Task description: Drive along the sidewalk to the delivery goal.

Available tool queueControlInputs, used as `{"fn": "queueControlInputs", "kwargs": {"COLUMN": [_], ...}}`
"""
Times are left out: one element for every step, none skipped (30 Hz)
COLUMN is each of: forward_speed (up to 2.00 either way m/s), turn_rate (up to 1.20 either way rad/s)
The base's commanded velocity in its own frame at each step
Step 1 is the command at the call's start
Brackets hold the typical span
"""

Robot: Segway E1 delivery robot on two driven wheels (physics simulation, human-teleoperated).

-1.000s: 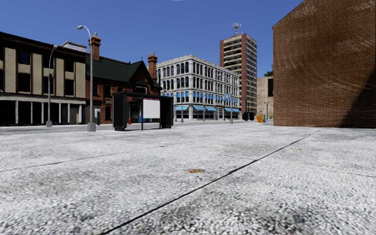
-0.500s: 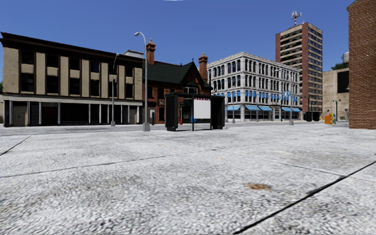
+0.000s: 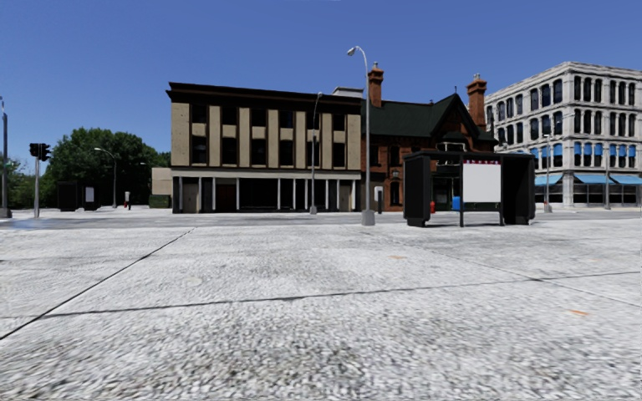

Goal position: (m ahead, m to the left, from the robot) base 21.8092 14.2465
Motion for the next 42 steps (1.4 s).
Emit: {"fn": "queueControlInputs", "kwargs": {"forward_speed": [1.99,1.98,1.98,1.98,1.98,1.98,1.98,1.98,1.98,1.98,1.98,1.98,1.98,1.98,1.98,1.98,1.98,1.98,1.97,1.97,1.96,1.96,1.96,1.96,1.96,1.96,1.96,1.96,1.96,1.96,1.96,1.96,1.96,1.96,1.96,1.96,1.96,1.96,1.96,1.96,1.96,1.96], "turn_rate": [0.87,0.87,0.87,0.87,0.87,0.87,0.87,0.87,0.87,0.87,0.87,0.87,0.87,0.87,0.87,0.87,0.87,0.87,0.87,0.87,0.87,0.87,0.87,0.87,0.87,0.87,0.87,0.84,0.67,0.67,0.53,0.44,0.42,0.42,0.41,0.39,0.39,0.36,0.32,0.22,0.22,0.0]}}
